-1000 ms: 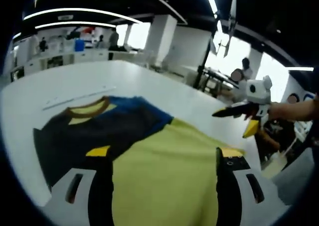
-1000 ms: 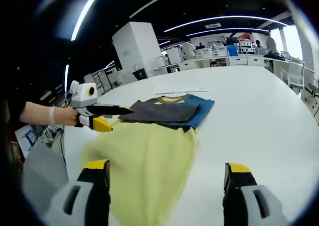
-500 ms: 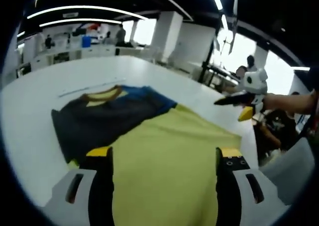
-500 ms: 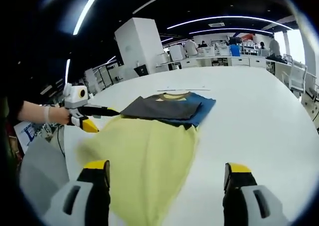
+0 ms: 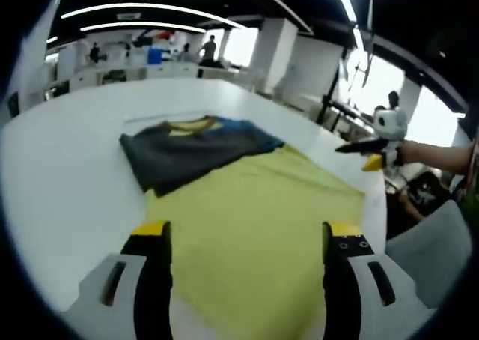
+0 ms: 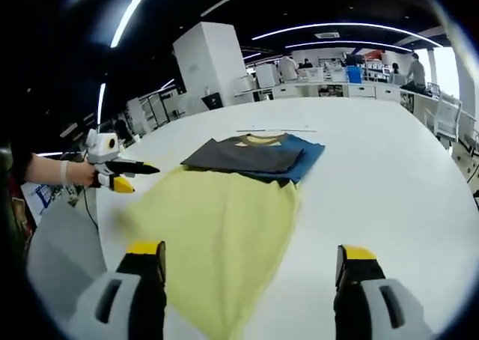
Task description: Fold the garment on the visible template until the final outline fits inside the template.
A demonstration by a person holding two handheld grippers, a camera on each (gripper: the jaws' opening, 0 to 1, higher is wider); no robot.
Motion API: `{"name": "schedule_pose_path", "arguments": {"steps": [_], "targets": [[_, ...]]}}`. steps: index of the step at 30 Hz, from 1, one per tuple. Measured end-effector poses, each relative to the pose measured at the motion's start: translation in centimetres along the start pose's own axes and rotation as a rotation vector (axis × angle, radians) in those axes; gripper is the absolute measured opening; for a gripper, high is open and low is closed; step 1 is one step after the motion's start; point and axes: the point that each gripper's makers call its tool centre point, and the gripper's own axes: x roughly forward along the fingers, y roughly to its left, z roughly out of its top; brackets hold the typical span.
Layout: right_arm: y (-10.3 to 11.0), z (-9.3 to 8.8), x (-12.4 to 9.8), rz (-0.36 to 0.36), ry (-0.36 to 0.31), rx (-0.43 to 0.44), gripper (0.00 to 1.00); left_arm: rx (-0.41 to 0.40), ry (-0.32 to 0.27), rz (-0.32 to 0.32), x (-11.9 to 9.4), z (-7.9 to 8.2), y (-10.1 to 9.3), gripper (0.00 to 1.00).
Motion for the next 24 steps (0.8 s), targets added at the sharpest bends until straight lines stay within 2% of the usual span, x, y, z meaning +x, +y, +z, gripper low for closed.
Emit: {"name": "schedule_pose_path", "arguments": {"steps": [2, 9, 13, 20, 24], "targets": [[0.1, -0.1, -0.1, 0.000, 0.002, -0.003, 0.94, -0.004, 0.004, 0.006, -0.7, -0.5, 0.7, 0.79], [0.2, -1.1, -0.6, -0.004, 0.011, 0.009, 0.92, -0.047, 0.035, 0.043, -2.5, -2.9, 0.5, 0.75], [0.5, -1.8, -0.6, -0.004, 0.022, 0.015, 0.92, -0.069, 0.042, 0.065, -3.4, -4.4, 1.5, 0.74], [0.7, -2.6, -0.9, 0.002, 0.037, 0.027, 0.90, -0.080, 0.054, 0.069, -4.4, -5.5, 1.3, 0.73], [0.9, -3.3, -1.1, 0.015, 0.061, 0.014, 0.85, -0.077, 0.073, 0.062, -4.9, -6.0, 0.7, 0.71]]}}
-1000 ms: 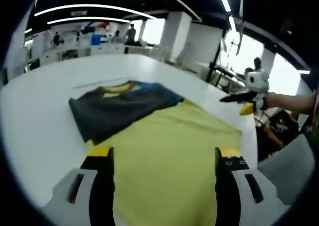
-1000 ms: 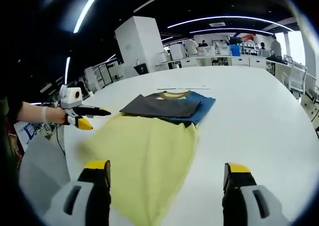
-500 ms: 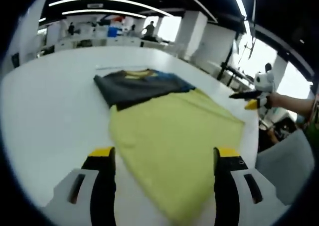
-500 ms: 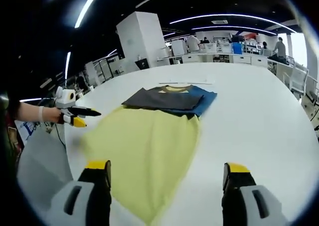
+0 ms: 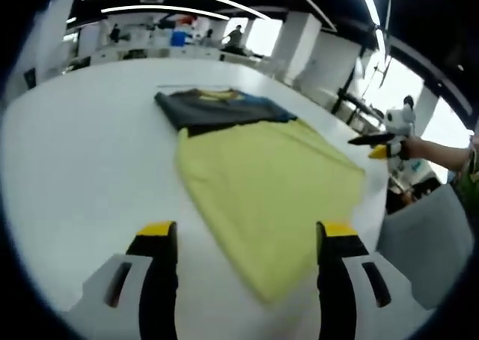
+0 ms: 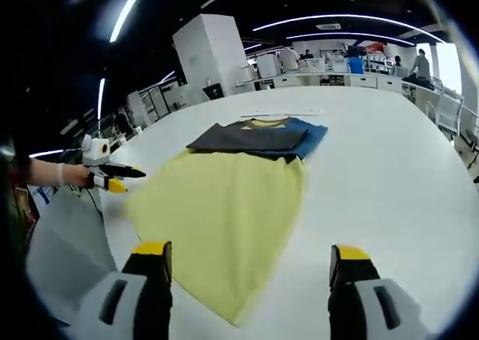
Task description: Fold the garment on the visible template until the final outline fits inside the template.
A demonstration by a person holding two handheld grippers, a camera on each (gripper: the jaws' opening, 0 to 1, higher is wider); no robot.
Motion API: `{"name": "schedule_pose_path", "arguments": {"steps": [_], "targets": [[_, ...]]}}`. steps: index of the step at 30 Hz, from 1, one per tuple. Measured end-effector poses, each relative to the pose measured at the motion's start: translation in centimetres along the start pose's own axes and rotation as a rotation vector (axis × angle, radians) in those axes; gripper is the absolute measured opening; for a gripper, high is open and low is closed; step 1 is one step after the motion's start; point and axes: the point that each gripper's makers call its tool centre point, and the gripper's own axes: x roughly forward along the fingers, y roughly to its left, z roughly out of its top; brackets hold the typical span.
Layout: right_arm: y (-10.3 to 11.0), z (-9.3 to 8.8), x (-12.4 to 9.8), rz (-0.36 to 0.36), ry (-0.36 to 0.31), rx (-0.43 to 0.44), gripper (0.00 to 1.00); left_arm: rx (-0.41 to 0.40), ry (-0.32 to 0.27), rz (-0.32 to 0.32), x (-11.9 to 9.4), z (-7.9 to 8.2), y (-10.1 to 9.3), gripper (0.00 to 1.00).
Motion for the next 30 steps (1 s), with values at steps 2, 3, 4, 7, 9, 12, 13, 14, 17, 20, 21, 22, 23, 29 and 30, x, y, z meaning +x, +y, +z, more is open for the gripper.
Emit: {"name": "schedule_pose_path", "arguments": {"steps": [2, 3, 4, 7, 9, 12, 13, 14, 17, 20, 21, 22, 23, 29, 30], "targets": [[0.1, -0.4, -0.2, 0.005, 0.011, 0.000, 0.80, 0.004, 0.013, -0.005, -0.2, -0.4, -0.4, 0.71], [0.2, -0.6, -0.3, 0.008, 0.015, -0.001, 0.78, 0.006, 0.017, -0.009, -0.3, -0.5, -0.7, 0.70], [0.2, -0.8, -0.4, 0.008, 0.016, -0.002, 0.78, 0.004, 0.023, -0.013, -0.5, -0.7, -1.1, 0.69], [0.5, -1.4, -0.9, 0.018, 0.033, -0.007, 0.71, 0.007, 0.035, -0.020, -0.8, -1.1, -1.6, 0.65], [0.8, -1.9, -1.4, 0.019, 0.043, -0.023, 0.64, -0.002, 0.052, -0.024, -1.1, -1.5, -1.6, 0.63], [1.1, -2.6, -2.0, 0.028, 0.045, 0.000, 0.52, 0.007, 0.073, -0.032, -1.5, -2.1, -1.7, 0.59], [1.3, -2.8, -2.2, 0.035, 0.044, 0.010, 0.47, 0.006, 0.086, -0.032, -1.6, -2.5, -1.7, 0.55], [1.3, -3.1, -2.3, 0.036, 0.044, 0.015, 0.43, 0.000, 0.094, -0.031, -1.7, -2.8, -1.6, 0.52], [1.4, -3.9, -2.4, 0.033, 0.058, 0.022, 0.39, -0.005, 0.104, -0.028, -1.7, -3.2, -2.1, 0.48], [1.7, -4.5, -2.8, 0.036, 0.081, 0.005, 0.32, -0.005, 0.114, -0.030, -1.8, -3.5, -2.6, 0.46], [1.8, -4.6, -2.8, 0.036, 0.085, 0.005, 0.31, -0.004, 0.115, -0.029, -1.8, -3.5, -2.6, 0.44], [1.7, -4.7, -2.8, 0.037, 0.086, 0.008, 0.30, -0.005, 0.120, -0.025, -1.8, -3.6, -2.6, 0.42], [1.7, -4.9, -2.8, 0.038, 0.088, 0.011, 0.30, -0.002, 0.126, -0.026, -1.8, -3.7, -2.5, 0.39], [1.8, -5.6, -2.8, 0.046, 0.104, 0.029, 0.17, -0.049, 0.141, -0.035, -1.9, -4.3, -2.9, 0.23], [1.6, -5.7, -2.7, 0.041, 0.104, 0.041, 0.17, -0.060, 0.141, -0.032, -1.9, -4.4, -2.7, 0.21]]}}
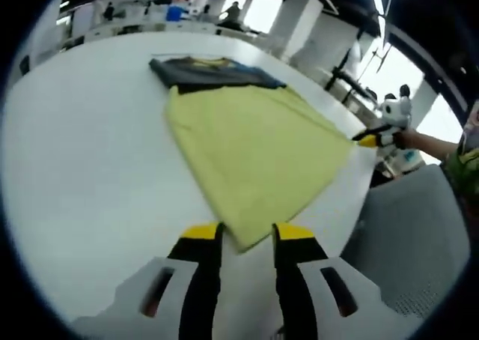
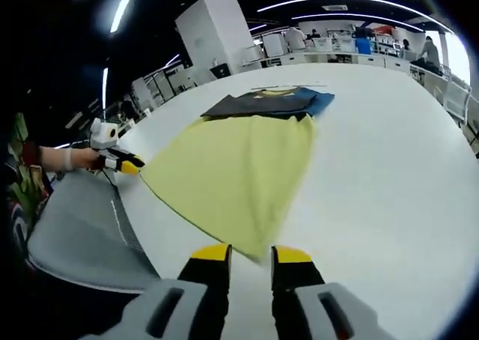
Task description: Fold the garment on the visible template until the final outline fits inside the template.
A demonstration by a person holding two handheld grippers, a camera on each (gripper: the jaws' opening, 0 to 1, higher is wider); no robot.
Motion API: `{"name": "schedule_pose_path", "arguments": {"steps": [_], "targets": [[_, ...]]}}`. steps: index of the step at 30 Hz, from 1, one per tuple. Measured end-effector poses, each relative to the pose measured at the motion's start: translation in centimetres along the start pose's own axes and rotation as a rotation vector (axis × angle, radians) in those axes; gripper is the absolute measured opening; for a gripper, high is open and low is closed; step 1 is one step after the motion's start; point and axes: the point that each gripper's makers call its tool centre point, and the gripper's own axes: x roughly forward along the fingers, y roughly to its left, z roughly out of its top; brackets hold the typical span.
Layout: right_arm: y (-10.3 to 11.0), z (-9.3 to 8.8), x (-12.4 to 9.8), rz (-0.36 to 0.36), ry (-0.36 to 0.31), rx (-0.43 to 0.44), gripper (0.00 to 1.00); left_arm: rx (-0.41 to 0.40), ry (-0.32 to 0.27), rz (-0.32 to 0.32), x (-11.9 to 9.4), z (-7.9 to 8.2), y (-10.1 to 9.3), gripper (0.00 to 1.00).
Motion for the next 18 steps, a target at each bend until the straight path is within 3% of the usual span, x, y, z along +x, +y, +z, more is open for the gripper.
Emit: {"name": "schedule_pose_path", "arguments": {"steps": [8, 11, 18], "targets": [[0.1, -0.1, 1.0, 0.015, 0.000, 0.058, 0.08, -0.053, 0.013, 0.006, -0.1, -0.2, 0.3, 0.10], [0.1, 0.0, 1.1, 0.013, 0.000, 0.066, 0.00, -0.070, 0.015, 0.004, -0.2, -0.3, 0.8, 0.03], [0.2, 0.3, 1.2, 0.020, 0.008, 0.090, 0.00, -0.106, 0.029, -0.006, -0.4, -0.3, 1.2, 0.01]]}}
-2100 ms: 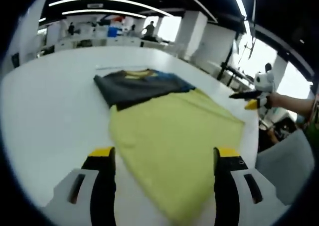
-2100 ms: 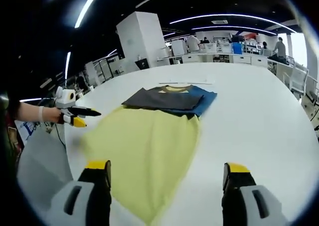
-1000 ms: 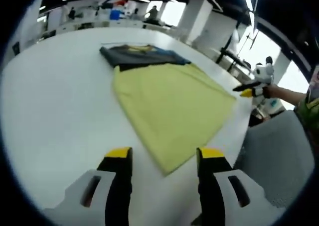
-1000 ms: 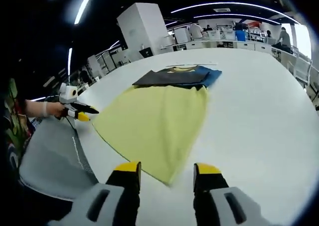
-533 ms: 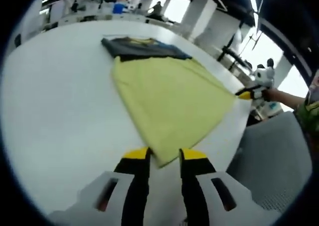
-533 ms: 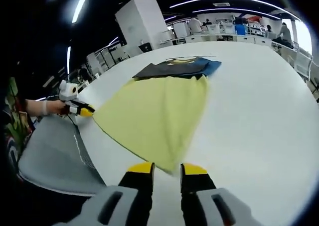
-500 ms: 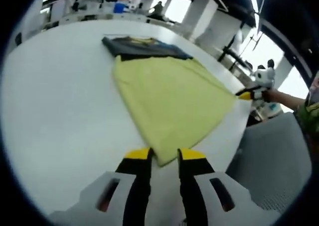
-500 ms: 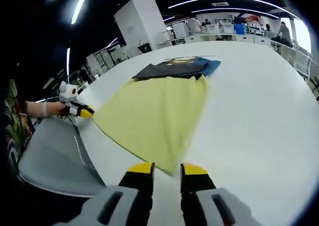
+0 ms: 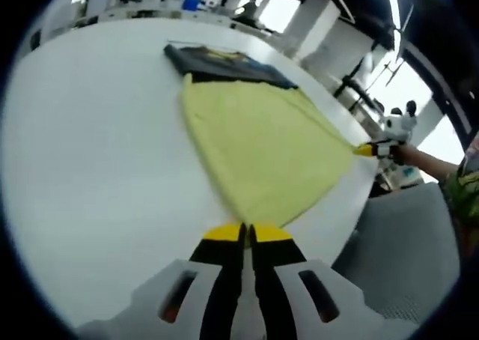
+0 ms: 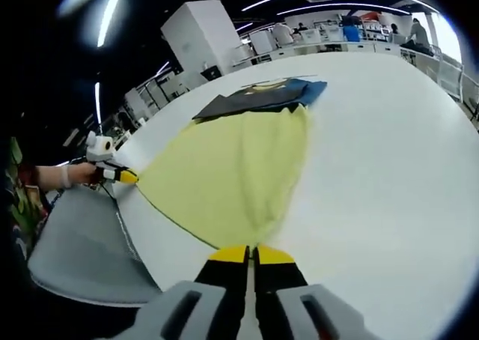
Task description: Fold the garment on the visible template until the final outline fits inside the template.
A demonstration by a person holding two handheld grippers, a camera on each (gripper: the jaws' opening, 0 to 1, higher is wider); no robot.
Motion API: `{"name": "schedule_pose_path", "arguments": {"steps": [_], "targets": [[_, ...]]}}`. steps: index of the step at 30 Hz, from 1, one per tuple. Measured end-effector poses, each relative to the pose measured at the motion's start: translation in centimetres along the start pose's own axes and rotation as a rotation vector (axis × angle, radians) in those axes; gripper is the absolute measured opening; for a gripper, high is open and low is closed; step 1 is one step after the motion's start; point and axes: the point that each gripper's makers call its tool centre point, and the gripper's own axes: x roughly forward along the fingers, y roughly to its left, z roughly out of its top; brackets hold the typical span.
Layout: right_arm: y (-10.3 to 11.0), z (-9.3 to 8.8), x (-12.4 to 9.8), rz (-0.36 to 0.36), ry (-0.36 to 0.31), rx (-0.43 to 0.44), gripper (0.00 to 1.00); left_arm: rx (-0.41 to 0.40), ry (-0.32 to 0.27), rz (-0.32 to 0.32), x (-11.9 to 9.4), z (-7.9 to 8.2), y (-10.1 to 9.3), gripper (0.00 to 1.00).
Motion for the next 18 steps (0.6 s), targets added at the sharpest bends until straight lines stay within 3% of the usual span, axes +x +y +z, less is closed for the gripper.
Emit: {"name": "schedule_pose_path", "arguments": {"steps": [4, 18], "targets": [[0.3, 0.1, -0.5, 0.010, 0.002, 0.009, 0.00, -0.012, 0.004, -0.028, -0.5, 0.1, -0.2, 0.00], [2.7, -3.1, -2.4, 0.083, 0.080, 0.029, 0.00, 0.022, 0.202, -0.113, -2.1, -4.0, -1.7, 0.00]]}}
